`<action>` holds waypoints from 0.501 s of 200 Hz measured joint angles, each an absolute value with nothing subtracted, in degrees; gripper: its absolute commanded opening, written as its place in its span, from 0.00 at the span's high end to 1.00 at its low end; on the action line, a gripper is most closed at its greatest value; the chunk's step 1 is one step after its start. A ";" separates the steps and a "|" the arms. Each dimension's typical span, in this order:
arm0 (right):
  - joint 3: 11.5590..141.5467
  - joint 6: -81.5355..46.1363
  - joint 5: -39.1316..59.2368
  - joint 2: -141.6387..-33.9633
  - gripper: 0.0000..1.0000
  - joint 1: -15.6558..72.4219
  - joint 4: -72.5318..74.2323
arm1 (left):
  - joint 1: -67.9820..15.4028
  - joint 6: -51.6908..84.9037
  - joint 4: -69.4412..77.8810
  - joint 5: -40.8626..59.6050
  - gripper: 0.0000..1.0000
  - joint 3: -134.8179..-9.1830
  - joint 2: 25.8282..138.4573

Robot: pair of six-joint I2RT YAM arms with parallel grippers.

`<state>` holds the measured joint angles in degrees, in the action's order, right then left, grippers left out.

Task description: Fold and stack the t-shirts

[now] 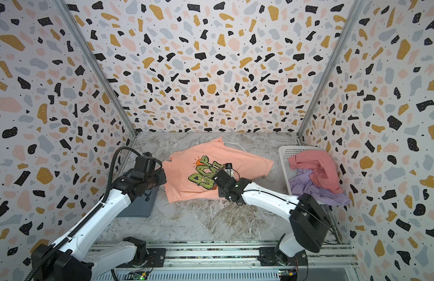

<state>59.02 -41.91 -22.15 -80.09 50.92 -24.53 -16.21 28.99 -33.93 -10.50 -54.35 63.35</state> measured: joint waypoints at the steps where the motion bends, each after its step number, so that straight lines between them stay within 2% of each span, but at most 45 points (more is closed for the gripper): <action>1: 59.13 -41.74 -22.37 -78.89 0.94 50.81 -24.38 | -16.19 28.88 -34.24 -10.59 1.00 -54.89 63.35; 29: 63.07 -35.90 -27.31 -66.17 0.94 48.07 -22.13 | -15.75 25.78 -35.83 -11.64 1.00 -63.72 62.37; 48: 67.79 -28.08 -31.14 -61.78 0.95 46.96 -17.50 | -15.35 23.09 -34.22 -12.03 1.00 -72.34 60.20; 76: 77.54 -13.67 -33.04 -61.67 0.95 46.94 -7.57 | -15.11 20.10 -28.40 -12.58 1.00 -85.36 58.59; 100: 88.16 -1.19 -30.83 -65.45 0.95 46.96 0.73 | -15.09 17.23 -21.34 -12.49 1.00 -92.44 57.14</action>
